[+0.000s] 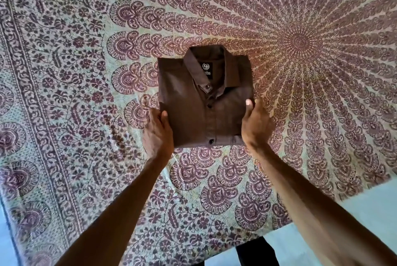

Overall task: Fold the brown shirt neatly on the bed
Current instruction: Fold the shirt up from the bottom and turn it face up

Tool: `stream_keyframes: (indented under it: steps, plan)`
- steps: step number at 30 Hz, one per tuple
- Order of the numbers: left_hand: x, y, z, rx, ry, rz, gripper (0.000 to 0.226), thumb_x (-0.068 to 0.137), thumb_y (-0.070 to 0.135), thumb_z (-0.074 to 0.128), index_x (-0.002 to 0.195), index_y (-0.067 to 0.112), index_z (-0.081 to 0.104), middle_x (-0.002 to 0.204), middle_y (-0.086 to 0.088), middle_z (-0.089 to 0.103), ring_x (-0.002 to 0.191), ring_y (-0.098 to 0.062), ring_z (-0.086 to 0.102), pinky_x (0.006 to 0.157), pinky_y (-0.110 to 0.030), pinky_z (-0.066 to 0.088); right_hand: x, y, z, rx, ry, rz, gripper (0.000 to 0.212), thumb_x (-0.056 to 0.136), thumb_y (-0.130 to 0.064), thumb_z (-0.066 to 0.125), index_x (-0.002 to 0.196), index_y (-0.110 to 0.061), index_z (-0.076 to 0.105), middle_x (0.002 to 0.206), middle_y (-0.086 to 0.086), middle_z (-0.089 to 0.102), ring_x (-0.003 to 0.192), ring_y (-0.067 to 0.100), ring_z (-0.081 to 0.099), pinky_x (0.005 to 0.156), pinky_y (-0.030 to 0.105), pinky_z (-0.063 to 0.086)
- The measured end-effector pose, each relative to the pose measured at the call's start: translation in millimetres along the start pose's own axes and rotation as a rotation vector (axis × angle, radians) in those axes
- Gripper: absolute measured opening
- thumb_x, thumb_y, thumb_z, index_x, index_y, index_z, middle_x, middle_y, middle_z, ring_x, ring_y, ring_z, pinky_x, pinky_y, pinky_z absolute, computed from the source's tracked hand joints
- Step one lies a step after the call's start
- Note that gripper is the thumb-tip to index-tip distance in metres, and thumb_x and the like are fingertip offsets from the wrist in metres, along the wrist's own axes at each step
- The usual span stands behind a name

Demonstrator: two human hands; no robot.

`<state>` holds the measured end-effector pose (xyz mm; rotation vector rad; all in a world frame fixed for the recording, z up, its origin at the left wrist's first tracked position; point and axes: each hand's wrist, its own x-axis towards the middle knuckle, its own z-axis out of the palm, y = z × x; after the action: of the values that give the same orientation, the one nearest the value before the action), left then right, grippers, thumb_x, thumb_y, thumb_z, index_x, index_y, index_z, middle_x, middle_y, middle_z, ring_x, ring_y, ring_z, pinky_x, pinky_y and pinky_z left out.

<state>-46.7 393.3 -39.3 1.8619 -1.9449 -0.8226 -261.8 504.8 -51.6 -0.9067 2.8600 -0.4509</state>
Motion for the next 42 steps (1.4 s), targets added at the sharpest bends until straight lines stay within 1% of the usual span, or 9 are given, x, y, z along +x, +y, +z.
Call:
stream_keyframes:
  steps: [4,8,13,17,25,30,34,39,42]
  plan:
    - [-2,-7,7,0.103,0.037,0.036,0.032,0.102,0.034,0.035,0.105,0.006,0.049,0.073,-0.008,0.06,0.053,-0.02,0.051,0.045,-0.024,0.031,5,0,10,-0.029,0.072,-0.04,0.042,0.101,-0.044,0.03,0.114,-0.009,0.05,0.08,0.006,0.068,0.05,0.02,0.059,0.043,0.024,0.036]
    - [-4,1,12,0.23,0.167,0.022,0.03,0.099,0.028,0.042,0.121,0.008,0.048,0.12,-0.02,0.052,0.106,-0.032,0.051,0.086,-0.044,0.042,8,-4,2,0.024,0.172,-0.072,0.042,0.096,-0.036,0.054,0.13,-0.012,0.048,0.119,0.01,0.058,0.094,0.02,0.061,0.073,0.031,0.051]
    - [5,26,24,0.246,0.02,0.46,0.046,0.099,0.029,0.044,0.143,0.016,0.043,0.15,-0.01,0.038,0.136,-0.025,0.038,0.108,-0.041,0.031,24,-15,-5,-0.058,-0.001,-0.4,0.054,0.102,-0.045,0.035,0.148,-0.017,0.036,0.158,0.006,0.028,0.143,0.029,0.028,0.113,0.042,0.028]
    - [16,23,43,0.367,-0.096,0.428,0.062,0.099,0.049,0.029,0.152,0.018,0.02,0.161,-0.005,0.014,0.149,-0.023,0.01,0.121,-0.044,0.01,36,-3,9,-0.122,-0.202,-0.373,0.067,0.099,-0.058,0.019,0.155,-0.021,0.015,0.164,0.002,0.008,0.149,0.033,0.011,0.117,0.052,0.02]
    - [28,27,34,0.161,0.017,0.153,0.058,0.096,0.049,0.038,0.143,0.016,0.038,0.149,-0.008,0.037,0.137,-0.027,0.034,0.113,-0.048,0.026,42,-5,-3,-0.041,-0.209,-0.257,0.066,0.098,-0.05,0.039,0.152,-0.016,0.023,0.158,0.009,0.024,0.143,0.033,0.026,0.116,0.047,0.027]
    - [46,41,17,-0.038,0.032,-0.251,0.063,0.092,0.058,0.039,0.133,0.011,0.043,0.128,-0.016,0.053,0.117,-0.031,0.048,0.097,-0.041,0.039,47,-16,-26,0.339,-0.267,0.102,0.048,0.091,-0.037,0.06,0.129,-0.01,0.05,0.119,0.009,0.06,0.105,0.023,0.057,0.081,0.029,0.042]
    - [53,57,8,-0.057,-0.077,-0.444,0.064,0.087,0.063,0.049,0.12,0.008,0.046,0.115,-0.012,0.059,0.103,-0.029,0.057,0.087,-0.04,0.043,56,-23,-25,0.525,-0.353,0.335,0.038,0.085,-0.037,0.069,0.108,-0.01,0.055,0.081,-0.004,0.06,0.076,0.021,0.06,0.063,0.027,0.04]
    - [64,62,3,-0.023,-0.222,-0.422,0.064,0.088,0.059,0.052,0.121,0.005,0.059,0.12,-0.021,0.06,0.113,-0.036,0.056,0.082,-0.034,0.04,70,-30,-28,0.432,-0.464,0.319,0.042,0.092,-0.044,0.058,0.061,-0.017,0.05,0.057,-0.006,0.049,0.052,0.013,0.047,0.049,0.031,0.033]
    - [63,56,3,-0.047,-0.203,-0.302,0.05,0.092,0.049,0.053,0.116,0.006,0.06,0.104,-0.014,0.062,0.102,-0.031,0.059,0.076,-0.03,0.038,67,-33,-28,0.489,-0.462,0.277,0.04,0.095,-0.042,0.055,0.063,-0.018,0.049,0.06,-0.005,0.052,0.055,0.015,0.05,0.054,0.032,0.035]
